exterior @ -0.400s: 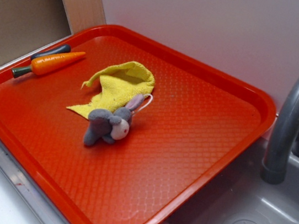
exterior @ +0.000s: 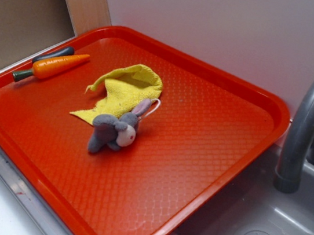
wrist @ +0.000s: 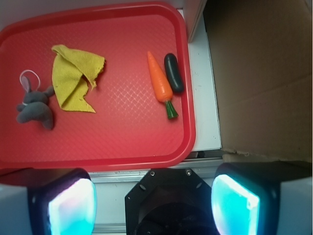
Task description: Grab the gray animal.
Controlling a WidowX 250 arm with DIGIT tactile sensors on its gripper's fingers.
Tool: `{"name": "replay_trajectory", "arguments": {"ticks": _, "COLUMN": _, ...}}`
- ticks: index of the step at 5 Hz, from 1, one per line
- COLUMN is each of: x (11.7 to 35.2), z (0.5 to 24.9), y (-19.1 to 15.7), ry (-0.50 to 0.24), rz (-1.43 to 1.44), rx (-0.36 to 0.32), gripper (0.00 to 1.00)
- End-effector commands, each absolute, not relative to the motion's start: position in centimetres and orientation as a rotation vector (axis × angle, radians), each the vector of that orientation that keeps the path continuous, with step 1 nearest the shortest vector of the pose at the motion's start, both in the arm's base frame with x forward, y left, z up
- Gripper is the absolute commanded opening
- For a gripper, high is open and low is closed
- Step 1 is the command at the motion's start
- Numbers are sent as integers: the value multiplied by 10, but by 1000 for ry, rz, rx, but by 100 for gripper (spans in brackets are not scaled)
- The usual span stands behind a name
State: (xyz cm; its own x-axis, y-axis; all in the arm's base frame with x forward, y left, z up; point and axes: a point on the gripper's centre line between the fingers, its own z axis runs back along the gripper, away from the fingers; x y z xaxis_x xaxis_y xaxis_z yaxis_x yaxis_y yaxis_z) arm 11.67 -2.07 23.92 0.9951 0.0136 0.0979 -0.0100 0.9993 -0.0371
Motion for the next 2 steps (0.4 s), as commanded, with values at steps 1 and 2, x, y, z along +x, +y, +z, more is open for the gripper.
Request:
{"name": "replay_trajectory", "arguments": {"ticks": 1, "x": 145, "z": 242, "y": -65, "ry": -127, "rz": -182, "rx": -25, "gripper": 100}}
{"name": "replay_trajectory", "arguments": {"ticks": 2, "x": 152, "z": 243, "y": -89, "ry": -146, "rz": -270, "rx": -30, "gripper": 100}}
